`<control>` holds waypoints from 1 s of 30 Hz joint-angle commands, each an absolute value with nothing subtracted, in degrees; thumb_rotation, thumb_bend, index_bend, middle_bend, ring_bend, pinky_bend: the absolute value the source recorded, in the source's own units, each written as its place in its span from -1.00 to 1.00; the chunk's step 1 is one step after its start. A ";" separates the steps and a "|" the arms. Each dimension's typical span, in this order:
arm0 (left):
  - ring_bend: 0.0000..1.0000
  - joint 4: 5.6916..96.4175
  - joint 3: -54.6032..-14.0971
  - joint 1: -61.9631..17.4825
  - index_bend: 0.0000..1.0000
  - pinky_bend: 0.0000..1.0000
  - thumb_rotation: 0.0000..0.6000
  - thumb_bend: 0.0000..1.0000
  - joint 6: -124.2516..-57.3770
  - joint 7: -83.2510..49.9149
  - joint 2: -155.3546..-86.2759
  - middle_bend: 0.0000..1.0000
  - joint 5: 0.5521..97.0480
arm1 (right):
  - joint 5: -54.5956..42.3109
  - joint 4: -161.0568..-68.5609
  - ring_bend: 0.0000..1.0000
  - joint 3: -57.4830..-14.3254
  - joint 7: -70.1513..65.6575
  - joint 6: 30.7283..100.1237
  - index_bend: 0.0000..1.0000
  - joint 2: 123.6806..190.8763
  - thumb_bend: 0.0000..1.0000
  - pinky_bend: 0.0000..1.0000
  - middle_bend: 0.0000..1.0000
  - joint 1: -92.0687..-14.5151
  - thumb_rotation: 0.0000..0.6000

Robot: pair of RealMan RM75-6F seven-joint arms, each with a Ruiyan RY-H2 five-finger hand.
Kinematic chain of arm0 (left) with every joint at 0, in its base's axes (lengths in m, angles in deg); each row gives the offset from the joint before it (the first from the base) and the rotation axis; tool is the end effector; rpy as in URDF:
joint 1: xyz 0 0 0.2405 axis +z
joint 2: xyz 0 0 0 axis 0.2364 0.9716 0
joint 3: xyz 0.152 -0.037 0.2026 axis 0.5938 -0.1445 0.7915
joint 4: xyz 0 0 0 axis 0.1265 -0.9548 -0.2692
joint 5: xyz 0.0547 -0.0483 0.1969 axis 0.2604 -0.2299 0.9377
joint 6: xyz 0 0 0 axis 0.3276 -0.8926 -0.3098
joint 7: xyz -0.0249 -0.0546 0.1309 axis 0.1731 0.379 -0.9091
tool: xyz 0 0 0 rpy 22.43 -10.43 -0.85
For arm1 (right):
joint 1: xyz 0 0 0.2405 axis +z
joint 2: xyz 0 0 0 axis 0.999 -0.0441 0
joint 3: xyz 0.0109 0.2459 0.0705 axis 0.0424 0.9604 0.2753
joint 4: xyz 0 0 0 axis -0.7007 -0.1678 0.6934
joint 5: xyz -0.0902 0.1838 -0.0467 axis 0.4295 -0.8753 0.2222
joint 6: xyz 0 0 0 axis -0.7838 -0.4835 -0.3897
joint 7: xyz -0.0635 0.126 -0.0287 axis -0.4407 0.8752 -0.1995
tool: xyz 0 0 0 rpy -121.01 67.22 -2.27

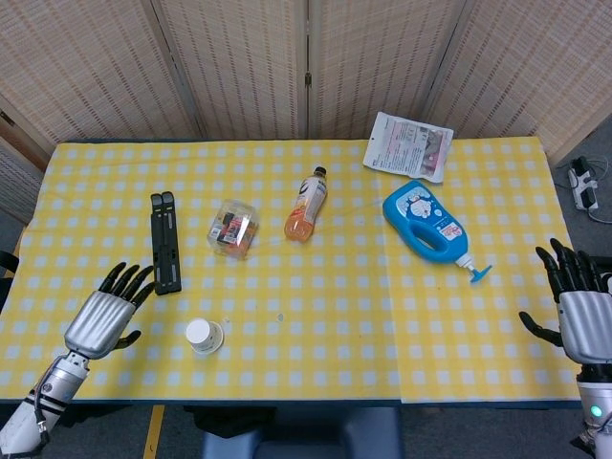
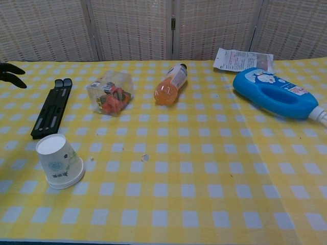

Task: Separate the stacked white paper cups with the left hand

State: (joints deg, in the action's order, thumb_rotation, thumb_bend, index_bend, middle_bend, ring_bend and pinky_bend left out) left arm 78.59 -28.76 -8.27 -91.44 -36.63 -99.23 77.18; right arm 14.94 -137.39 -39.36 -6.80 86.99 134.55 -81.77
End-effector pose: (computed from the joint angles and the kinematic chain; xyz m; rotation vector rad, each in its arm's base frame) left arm -0.2328 0.2474 0.1109 -1.9212 -0.6133 -0.7341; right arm -0.2946 -0.1983 0.1841 1.3372 -0.8261 0.9285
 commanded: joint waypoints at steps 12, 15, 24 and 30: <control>-0.87 81.93 -27.18 -17.16 -0.55 -1.00 1.00 -0.38 -78.51 -40.45 -100.41 -0.83 77.33 | 15.54 -135.64 -1.00 -39.69 -4.87 86.96 -1.00 135.55 -0.54 -1.00 -1.00 -81.68 1.00; -0.87 81.90 -27.21 -17.95 -0.53 -1.00 1.00 -0.34 -77.60 -40.78 -101.00 -0.83 76.41 | 15.53 -135.28 -1.00 -39.69 -4.29 87.21 -1.00 135.53 -0.54 -1.00 -1.00 -81.85 1.00; -0.87 82.33 -26.83 -19.04 -0.47 -1.00 1.00 -0.32 -77.01 -42.10 -101.65 -0.83 74.54 | 15.58 -134.65 -1.00 -39.82 -3.56 87.35 -1.00 135.67 -0.54 -1.00 -1.00 -82.03 1.00; -0.87 81.99 -26.28 -18.87 -0.41 -1.00 1.00 -0.29 -77.86 -41.43 -102.00 -0.83 73.97 | 15.45 -134.33 -1.00 -39.80 -3.23 87.23 -1.00 135.73 -0.54 -1.00 -1.00 -82.02 1.00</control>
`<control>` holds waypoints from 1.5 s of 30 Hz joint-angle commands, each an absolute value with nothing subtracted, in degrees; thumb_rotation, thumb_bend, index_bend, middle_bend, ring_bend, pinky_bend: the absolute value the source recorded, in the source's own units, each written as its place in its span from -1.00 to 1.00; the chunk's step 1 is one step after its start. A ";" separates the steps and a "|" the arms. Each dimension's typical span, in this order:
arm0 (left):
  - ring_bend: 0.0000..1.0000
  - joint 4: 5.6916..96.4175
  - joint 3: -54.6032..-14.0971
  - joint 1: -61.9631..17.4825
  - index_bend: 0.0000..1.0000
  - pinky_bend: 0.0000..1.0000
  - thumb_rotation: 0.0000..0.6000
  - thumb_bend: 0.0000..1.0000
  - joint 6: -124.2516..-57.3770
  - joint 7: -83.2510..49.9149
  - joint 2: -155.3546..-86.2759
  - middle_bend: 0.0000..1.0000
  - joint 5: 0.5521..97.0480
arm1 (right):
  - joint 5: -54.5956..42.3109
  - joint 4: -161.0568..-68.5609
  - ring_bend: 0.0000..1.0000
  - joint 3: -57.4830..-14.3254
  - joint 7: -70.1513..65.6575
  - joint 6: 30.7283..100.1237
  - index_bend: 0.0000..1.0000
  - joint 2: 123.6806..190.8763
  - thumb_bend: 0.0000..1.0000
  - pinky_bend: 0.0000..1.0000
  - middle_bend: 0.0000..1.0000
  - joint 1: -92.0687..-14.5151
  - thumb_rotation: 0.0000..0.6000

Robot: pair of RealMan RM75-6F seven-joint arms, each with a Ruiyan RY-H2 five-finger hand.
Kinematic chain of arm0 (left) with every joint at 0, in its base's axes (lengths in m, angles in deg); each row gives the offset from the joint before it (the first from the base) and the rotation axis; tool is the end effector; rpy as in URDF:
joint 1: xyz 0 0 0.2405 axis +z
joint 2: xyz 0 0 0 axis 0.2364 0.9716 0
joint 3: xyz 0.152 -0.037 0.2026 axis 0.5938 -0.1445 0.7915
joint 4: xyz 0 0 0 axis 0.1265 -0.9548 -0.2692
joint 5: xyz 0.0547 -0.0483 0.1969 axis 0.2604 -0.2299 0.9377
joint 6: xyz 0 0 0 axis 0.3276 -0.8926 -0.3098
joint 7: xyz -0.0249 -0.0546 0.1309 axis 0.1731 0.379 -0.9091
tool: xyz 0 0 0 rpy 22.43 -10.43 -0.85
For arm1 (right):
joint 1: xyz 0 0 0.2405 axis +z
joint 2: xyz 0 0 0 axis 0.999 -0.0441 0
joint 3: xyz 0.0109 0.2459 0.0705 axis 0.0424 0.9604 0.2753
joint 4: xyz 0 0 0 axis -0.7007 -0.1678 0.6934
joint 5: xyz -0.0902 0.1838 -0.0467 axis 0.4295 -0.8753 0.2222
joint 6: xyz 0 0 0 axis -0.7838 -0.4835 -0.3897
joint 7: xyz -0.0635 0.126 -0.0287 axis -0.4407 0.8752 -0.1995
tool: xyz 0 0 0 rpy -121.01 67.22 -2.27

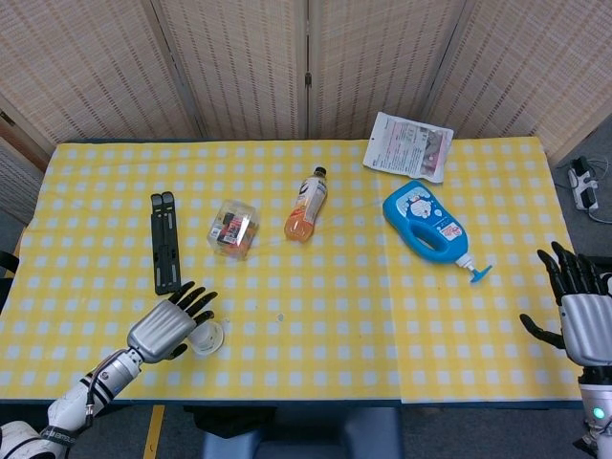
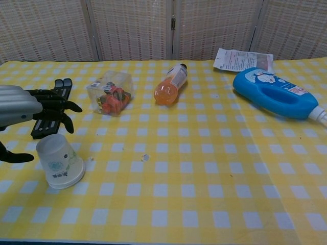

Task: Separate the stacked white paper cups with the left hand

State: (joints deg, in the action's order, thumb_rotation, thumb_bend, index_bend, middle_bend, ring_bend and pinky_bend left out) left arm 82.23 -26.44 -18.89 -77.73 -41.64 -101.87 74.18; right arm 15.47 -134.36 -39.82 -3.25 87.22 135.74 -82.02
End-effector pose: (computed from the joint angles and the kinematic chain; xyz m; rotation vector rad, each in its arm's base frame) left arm -0.1913 0.2569 0.0602 -2.2204 -0.5873 -0.6547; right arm -0.3040 -0.1963 0.1817 1.3294 -0.8487 0.9493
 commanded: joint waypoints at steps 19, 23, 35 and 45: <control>-0.84 80.88 -25.60 -20.20 -0.32 -1.00 1.00 -0.26 -78.16 -41.14 -103.26 -0.79 73.11 | 15.12 -133.99 -1.00 -39.70 -3.07 87.00 -1.00 135.88 -0.54 -1.00 -1.00 -81.95 1.00; -0.83 80.65 -25.48 -20.35 -0.29 -1.00 1.00 -0.21 -78.47 -40.90 -103.47 -0.77 73.26 | 15.03 -134.05 -1.00 -39.68 -3.08 86.96 -1.00 135.85 -0.54 -1.00 -1.00 -81.96 1.00; -0.80 81.18 -25.04 -20.60 -0.18 -1.00 1.00 -0.07 -79.59 -40.19 -102.97 -0.71 74.25 | 14.85 -134.20 -1.00 -39.58 -3.05 86.98 -1.00 135.74 -0.54 -1.00 -1.00 -81.99 1.00; -0.79 84.22 -25.98 -20.22 -0.16 -1.00 1.00 -0.07 -82.91 -40.11 -100.20 -0.70 75.45 | 14.80 -134.49 -1.00 -39.48 -3.02 87.24 -1.00 135.40 -0.54 -1.00 -1.00 -82.13 1.00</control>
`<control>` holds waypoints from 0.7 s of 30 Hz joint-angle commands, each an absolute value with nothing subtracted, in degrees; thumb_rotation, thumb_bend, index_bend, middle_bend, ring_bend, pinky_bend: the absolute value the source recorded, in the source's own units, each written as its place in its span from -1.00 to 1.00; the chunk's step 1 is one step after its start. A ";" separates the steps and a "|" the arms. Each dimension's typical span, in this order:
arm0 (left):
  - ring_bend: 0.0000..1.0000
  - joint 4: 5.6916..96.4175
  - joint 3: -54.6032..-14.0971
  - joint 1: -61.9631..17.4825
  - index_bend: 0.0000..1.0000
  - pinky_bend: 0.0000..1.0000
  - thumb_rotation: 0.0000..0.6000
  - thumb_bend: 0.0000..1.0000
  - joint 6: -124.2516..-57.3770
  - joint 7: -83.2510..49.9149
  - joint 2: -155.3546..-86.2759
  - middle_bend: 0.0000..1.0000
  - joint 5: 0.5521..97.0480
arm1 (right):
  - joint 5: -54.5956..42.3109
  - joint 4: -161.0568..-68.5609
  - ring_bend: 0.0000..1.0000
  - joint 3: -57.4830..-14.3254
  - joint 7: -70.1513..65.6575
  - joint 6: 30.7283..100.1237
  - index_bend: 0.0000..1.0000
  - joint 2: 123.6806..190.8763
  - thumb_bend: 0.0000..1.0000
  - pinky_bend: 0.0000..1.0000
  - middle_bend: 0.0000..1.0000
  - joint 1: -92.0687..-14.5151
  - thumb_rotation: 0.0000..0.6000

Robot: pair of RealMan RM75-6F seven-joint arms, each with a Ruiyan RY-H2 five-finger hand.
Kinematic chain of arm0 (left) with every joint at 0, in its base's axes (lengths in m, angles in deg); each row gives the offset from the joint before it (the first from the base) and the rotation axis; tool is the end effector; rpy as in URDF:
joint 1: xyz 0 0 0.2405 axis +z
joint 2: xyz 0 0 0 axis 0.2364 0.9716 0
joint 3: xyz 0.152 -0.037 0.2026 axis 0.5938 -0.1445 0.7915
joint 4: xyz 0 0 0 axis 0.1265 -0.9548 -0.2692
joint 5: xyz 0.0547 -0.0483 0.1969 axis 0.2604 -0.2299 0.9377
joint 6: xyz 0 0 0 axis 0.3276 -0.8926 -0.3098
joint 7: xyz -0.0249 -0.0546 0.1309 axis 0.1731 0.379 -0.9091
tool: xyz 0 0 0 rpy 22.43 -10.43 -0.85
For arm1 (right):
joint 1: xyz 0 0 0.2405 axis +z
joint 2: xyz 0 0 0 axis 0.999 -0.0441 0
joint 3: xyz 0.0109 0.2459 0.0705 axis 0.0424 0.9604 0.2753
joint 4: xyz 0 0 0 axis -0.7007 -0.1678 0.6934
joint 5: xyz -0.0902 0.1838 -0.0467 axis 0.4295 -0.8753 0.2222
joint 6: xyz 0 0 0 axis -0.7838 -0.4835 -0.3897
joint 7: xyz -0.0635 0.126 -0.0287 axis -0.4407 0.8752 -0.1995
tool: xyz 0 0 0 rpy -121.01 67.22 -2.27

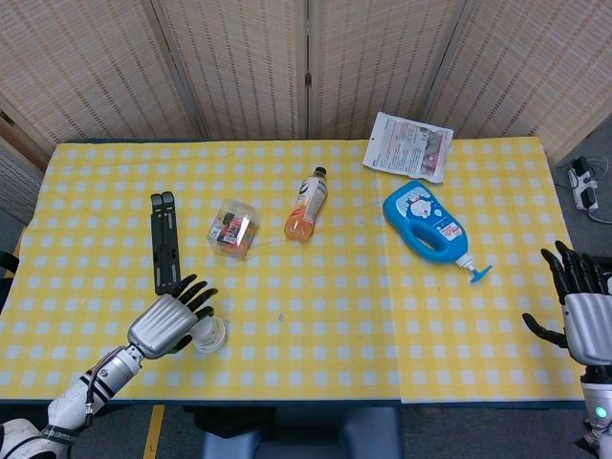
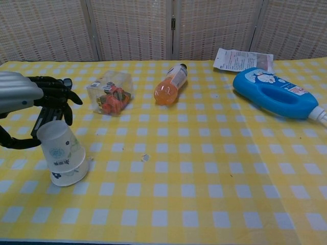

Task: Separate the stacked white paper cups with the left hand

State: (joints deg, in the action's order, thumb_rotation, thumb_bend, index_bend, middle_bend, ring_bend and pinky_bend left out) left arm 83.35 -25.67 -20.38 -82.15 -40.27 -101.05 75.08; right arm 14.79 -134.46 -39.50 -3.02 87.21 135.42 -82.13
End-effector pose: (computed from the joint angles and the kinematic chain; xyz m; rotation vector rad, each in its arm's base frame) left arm -0.1782 0.2609 0.0702 -2.1850 -0.5540 -0.7397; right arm -0.3053 -0.1968 0.1848 1.3151 -0.8507 0.9466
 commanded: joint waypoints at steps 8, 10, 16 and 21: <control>-0.79 87.71 -27.32 -19.75 -0.16 -1.00 1.00 -0.07 -85.72 -38.38 -95.99 -0.69 76.10 | 15.08 -134.48 -1.00 -39.55 -2.92 87.11 -1.00 135.48 -0.54 -1.00 -1.00 -82.00 1.00; -0.79 88.25 -27.65 -19.40 -0.16 -1.00 1.00 -0.07 -86.68 -38.44 -95.03 -0.69 76.11 | 15.14 -134.57 -1.00 -39.51 -2.96 87.23 -1.00 135.45 -0.54 -1.00 -1.00 -82.01 1.00; -0.79 88.97 -28.20 -17.76 -0.15 -1.00 1.00 -0.07 -89.52 -37.97 -92.79 -0.69 75.47 | 15.33 -134.76 -1.00 -39.56 -3.12 87.20 -1.00 135.41 -0.54 -1.00 -1.00 -81.94 1.00; -0.79 88.50 -27.39 -16.44 -0.14 -1.00 1.00 -0.07 -89.70 -38.88 -91.83 -0.69 74.28 | 15.37 -134.86 -1.00 -39.59 -3.29 87.04 -1.00 135.47 -0.55 -1.00 -1.00 -81.83 1.00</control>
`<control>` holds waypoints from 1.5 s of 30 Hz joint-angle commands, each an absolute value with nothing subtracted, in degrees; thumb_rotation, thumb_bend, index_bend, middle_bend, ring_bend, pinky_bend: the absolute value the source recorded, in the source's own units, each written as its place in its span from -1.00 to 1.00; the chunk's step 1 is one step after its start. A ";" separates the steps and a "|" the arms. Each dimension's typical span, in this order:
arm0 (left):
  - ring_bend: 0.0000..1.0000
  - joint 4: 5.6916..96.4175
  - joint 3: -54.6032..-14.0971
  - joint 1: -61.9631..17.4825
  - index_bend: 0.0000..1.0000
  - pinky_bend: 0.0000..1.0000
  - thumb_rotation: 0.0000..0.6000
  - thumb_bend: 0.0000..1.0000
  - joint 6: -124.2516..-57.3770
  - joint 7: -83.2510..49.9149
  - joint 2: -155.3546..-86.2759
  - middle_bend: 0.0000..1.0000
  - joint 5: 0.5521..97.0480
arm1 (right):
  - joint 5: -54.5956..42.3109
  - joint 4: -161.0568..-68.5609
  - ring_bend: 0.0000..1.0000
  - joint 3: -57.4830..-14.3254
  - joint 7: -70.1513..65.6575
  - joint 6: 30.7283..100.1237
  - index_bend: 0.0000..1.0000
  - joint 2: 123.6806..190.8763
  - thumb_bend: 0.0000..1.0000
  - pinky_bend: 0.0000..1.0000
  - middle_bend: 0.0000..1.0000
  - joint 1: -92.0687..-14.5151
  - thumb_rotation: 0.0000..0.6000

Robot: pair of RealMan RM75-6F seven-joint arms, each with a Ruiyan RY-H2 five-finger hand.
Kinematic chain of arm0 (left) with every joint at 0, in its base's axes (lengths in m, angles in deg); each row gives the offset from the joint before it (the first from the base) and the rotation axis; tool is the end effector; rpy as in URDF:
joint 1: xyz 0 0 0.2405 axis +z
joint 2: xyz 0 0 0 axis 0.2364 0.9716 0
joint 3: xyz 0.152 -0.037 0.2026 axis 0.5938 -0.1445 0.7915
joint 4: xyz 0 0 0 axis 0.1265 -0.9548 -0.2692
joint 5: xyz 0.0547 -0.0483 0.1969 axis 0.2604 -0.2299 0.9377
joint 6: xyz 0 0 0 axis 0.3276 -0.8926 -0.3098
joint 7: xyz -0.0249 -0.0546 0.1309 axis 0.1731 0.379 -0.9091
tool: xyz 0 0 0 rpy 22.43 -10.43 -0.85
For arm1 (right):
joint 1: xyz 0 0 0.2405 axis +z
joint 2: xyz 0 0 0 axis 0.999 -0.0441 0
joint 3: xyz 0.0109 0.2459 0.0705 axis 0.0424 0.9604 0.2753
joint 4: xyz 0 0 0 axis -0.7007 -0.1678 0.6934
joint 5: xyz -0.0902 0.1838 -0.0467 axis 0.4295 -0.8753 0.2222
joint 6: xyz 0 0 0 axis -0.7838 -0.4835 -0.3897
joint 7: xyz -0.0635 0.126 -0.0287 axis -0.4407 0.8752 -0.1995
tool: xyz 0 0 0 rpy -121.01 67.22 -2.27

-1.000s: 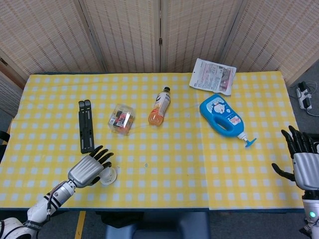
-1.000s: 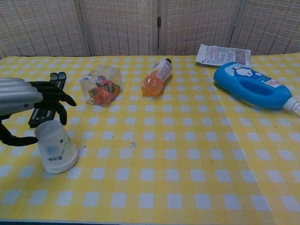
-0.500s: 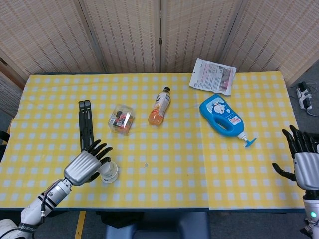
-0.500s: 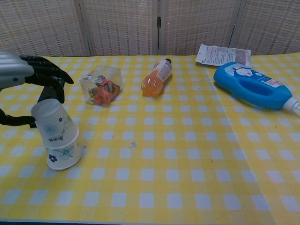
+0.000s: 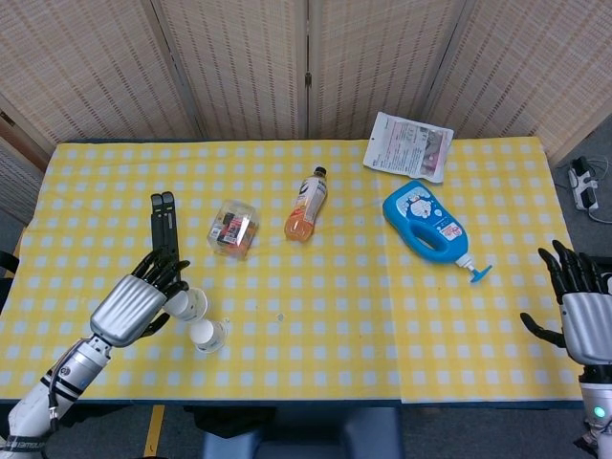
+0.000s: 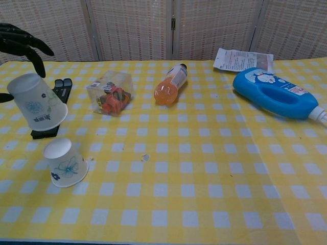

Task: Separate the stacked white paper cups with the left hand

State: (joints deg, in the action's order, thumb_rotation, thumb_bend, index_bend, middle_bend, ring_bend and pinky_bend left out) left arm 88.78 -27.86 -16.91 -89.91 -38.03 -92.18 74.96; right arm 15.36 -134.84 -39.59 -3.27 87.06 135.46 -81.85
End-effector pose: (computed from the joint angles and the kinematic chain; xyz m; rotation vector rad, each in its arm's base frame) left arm -0.1750 0.2618 0.1290 -2.0071 -0.5388 -0.8128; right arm -0.3020 -0.1979 0.1827 1.3287 -0.8493 0.9545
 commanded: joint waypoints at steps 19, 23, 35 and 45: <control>-0.78 83.87 -23.36 -11.31 -0.14 -1.00 1.00 -0.07 -89.96 -45.27 -97.31 -0.69 69.41 | 15.35 -134.92 -1.00 -39.68 -3.35 86.15 -1.00 135.62 -0.54 -1.00 -1.00 -81.30 1.00; -0.78 82.48 -23.16 -11.47 -0.14 -1.00 1.00 -0.07 -89.08 -45.51 -99.07 -0.69 69.38 | 15.44 -134.90 -1.00 -39.71 -3.33 86.06 -1.00 135.61 -0.54 -1.00 -1.00 -81.21 1.00; -0.77 79.04 -22.99 -12.01 -0.15 -1.00 1.00 -0.07 -88.24 -46.21 -103.69 -0.69 71.23 | 15.25 -134.87 -1.00 -39.79 -3.27 86.10 -1.00 135.64 -0.54 -1.00 -1.00 -81.31 1.00; -0.77 78.26 -23.33 -12.23 -0.23 -1.00 1.00 -0.07 -87.99 -47.85 -105.01 -0.69 70.41 | 15.05 -134.85 -1.00 -39.87 -3.22 86.14 -1.00 135.63 -0.54 -1.00 -1.00 -81.46 1.00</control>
State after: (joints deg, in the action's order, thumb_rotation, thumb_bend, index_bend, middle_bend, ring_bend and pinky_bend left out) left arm 78.25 -23.34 -12.23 -88.00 -47.85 -105.01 70.42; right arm 15.05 -134.85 -39.87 -3.22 86.14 135.64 -81.46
